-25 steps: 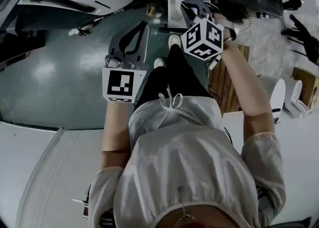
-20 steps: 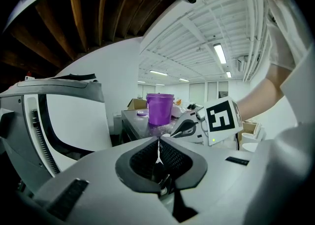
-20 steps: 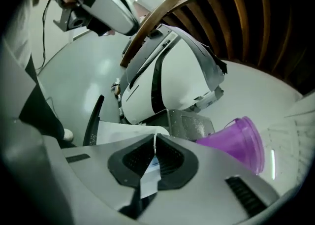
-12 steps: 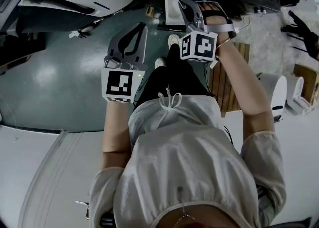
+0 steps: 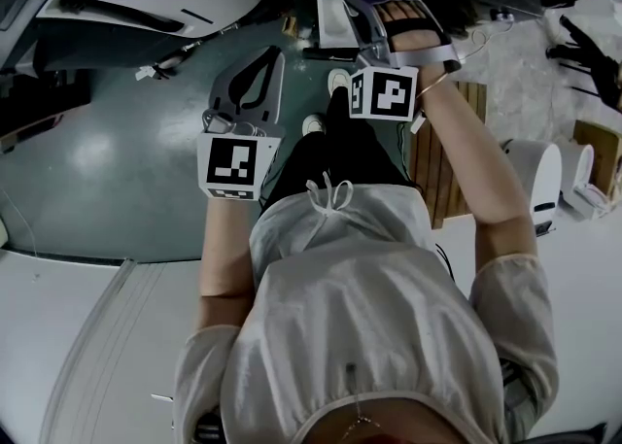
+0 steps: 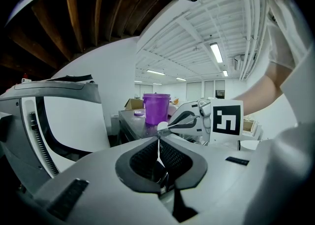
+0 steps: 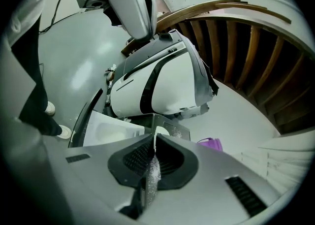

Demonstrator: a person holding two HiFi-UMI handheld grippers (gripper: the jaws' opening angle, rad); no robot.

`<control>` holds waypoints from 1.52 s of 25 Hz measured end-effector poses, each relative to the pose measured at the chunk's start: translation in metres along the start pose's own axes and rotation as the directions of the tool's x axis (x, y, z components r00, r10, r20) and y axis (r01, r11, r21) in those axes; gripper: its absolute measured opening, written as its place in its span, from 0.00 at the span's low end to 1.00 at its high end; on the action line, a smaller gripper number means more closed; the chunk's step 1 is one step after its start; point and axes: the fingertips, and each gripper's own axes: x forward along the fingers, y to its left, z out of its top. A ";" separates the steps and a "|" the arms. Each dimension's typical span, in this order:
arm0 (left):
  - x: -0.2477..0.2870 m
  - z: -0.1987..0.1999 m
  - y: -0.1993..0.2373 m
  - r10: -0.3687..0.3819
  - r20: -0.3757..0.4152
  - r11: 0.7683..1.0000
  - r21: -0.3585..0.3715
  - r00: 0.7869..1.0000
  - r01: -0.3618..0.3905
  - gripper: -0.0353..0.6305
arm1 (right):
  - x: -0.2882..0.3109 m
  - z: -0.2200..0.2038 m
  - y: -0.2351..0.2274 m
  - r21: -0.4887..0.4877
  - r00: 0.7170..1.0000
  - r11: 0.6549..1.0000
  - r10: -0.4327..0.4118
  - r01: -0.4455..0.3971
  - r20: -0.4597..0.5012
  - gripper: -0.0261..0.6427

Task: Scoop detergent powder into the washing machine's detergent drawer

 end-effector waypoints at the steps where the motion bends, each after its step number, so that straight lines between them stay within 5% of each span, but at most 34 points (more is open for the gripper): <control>1: 0.000 0.001 -0.001 -0.001 0.000 1.000 0.003 1.000 0.001 0.09 | -0.001 -0.001 -0.002 0.018 1.000 1.000 0.001 -0.001 0.001 0.05; 4: -0.001 0.006 -0.001 -0.001 0.004 1.000 0.011 1.000 0.001 0.09 | -0.007 -0.003 -0.006 0.139 1.000 0.990 0.017 -0.018 0.013 0.05; 7: -0.001 0.012 0.000 0.001 0.011 1.000 0.019 1.000 -0.001 0.09 | -0.014 -0.008 -0.013 0.353 0.998 0.934 0.042 -0.055 0.045 0.05; 13: -0.004 0.029 0.003 0.020 0.042 0.999 0.046 0.999 -0.022 0.09 | -0.036 -0.011 -0.035 0.720 0.989 0.683 0.024 -0.121 0.143 0.05; 17: -0.003 0.047 0.004 0.023 0.076 0.997 0.073 0.997 -0.028 0.09 | -0.051 -0.012 -0.052 0.860 0.979 0.480 -0.010 -0.175 0.205 0.05; 19: -0.006 0.058 0.004 0.026 0.092 0.996 0.086 0.995 -0.034 0.09 | -0.059 -0.014 -0.061 0.892 0.976 0.416 -0.044 -0.178 0.215 0.05; 24: -0.010 0.078 0.002 0.020 0.054 0.995 0.095 0.998 -0.025 0.09 | -0.080 -0.019 -0.082 0.907 0.968 0.400 -0.143 -0.133 0.205 0.05; 29: -0.007 0.111 0.007 0.029 0.173 0.988 0.144 0.985 -0.054 0.09 | -0.095 -0.021 -0.102 0.912 0.953 0.398 -0.225 -0.101 0.203 0.05; 38: -0.008 0.142 0.012 0.043 0.216 0.984 0.159 0.975 -0.079 0.09 | -0.121 -0.029 -0.135 0.916 0.912 0.398 -0.357 -0.046 0.201 0.05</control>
